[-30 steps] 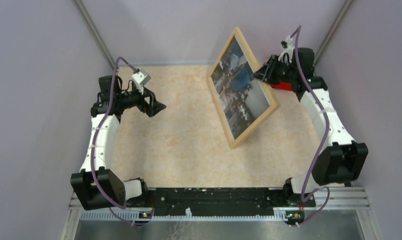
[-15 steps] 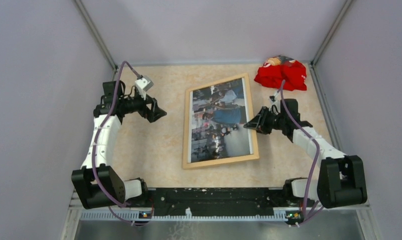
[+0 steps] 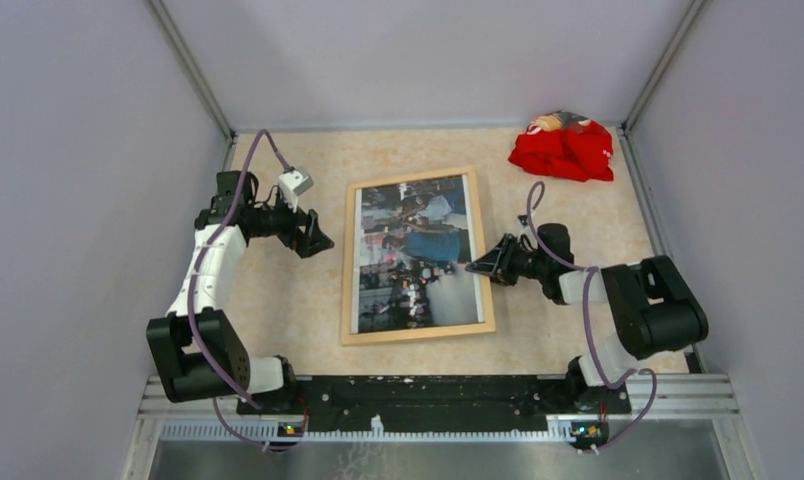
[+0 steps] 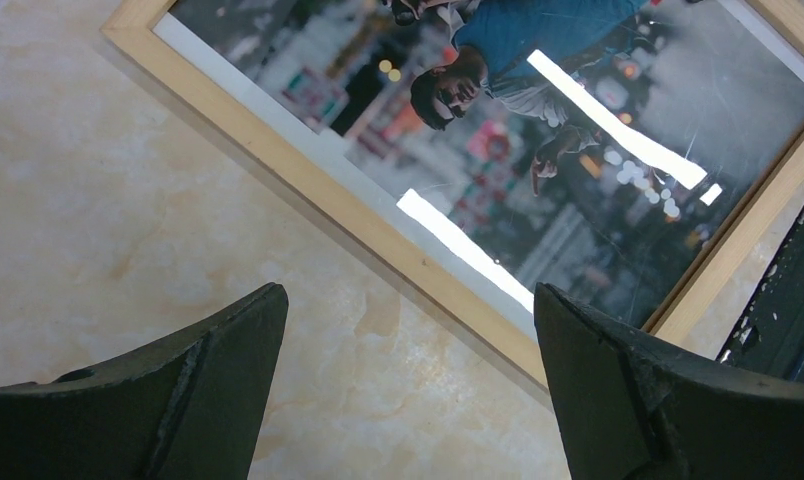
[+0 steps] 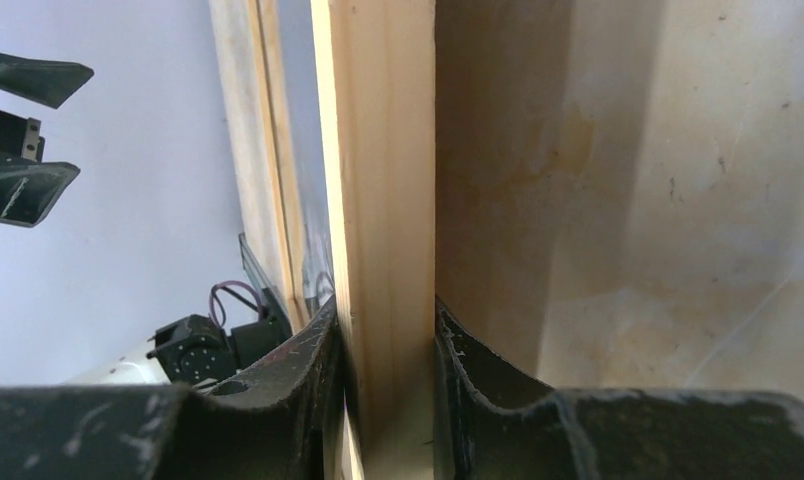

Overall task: Put the photo into the frame
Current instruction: Turn over the photo frame at the center of the board, then reset both arms

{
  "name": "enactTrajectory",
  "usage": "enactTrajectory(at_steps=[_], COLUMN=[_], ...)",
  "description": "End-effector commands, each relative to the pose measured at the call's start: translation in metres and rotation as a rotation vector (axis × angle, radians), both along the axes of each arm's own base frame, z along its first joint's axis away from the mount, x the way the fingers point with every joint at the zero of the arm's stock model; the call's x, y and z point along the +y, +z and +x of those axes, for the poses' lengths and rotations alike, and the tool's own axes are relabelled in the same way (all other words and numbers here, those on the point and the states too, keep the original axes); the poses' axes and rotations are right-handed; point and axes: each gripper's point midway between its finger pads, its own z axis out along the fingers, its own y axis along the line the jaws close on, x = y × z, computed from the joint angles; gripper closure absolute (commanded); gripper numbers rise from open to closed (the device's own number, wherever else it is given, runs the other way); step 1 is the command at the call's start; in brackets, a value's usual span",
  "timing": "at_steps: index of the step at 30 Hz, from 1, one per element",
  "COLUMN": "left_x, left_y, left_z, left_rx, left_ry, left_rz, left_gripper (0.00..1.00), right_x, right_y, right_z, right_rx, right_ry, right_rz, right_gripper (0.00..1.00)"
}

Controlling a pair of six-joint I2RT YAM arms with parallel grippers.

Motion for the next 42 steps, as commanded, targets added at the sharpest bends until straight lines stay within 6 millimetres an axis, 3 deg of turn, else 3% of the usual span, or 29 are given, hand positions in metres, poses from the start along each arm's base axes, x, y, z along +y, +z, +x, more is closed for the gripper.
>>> enactTrajectory(at_steps=[1, 5, 9, 10, 11, 12, 17, 21, 27, 32, 39, 42], left_x=[0.005, 0.011, 0.013, 0.014, 0.014, 0.015, 0.025, 0.035, 0.044, 0.056, 0.065, 0.065], left_y=[-0.012, -0.021, -0.030, -0.031, -0.032, -0.033, -0.035, -0.039, -0.045, -0.070, -0.090, -0.092], left_z=[-0.007, -0.008, -0.006, -0.005, -0.003, -0.002, 0.002, 0.011, 0.027, 0.041, 0.053, 0.056], left_rx=[0.008, -0.003, -0.012, -0.013, -0.011, -0.006, -0.010, -0.003, -0.029, -0.055, -0.255, -0.285], left_ry=[-0.014, 0.002, 0.027, 0.034, 0.042, 0.053, 0.093, 0.167, 0.249, 0.398, 0.506, 0.511], left_rz=[0.024, 0.046, 0.051, 0.050, 0.048, 0.046, 0.061, 0.036, -0.008, -0.028, -0.072, -0.084], left_gripper=[0.01, 0.01, 0.01, 0.01, 0.01, 0.01, 0.01, 0.01, 0.01, 0.01, 0.01, 0.01], right_x=[0.012, 0.010, 0.005, 0.003, 0.000, -0.004, -0.033, -0.072, -0.127, -0.169, -0.231, -0.249], right_y=[-0.004, -0.018, -0.024, -0.025, -0.026, -0.028, -0.026, 0.004, 0.049, 0.078, 0.096, 0.091], right_z=[0.011, 0.008, 0.009, 0.011, 0.012, 0.014, 0.017, 0.028, 0.028, 0.033, 0.021, 0.018], right_rx=[-0.043, -0.017, -0.019, -0.020, -0.015, -0.007, -0.011, -0.122, -0.285, -0.564, -0.769, -0.796], right_ry=[0.038, 0.023, -0.008, -0.018, -0.031, -0.051, -0.136, -0.294, -0.455, -0.600, -0.950, -1.028], right_rz=[0.025, -0.004, -0.066, -0.081, -0.103, -0.135, -0.315, -0.487, -0.713, -0.876, -0.957, -0.963], right_gripper=[0.96, 0.86, 0.60, 0.46, 0.07, 0.02, 0.01, 0.01, 0.01, 0.01, 0.01, 0.01])
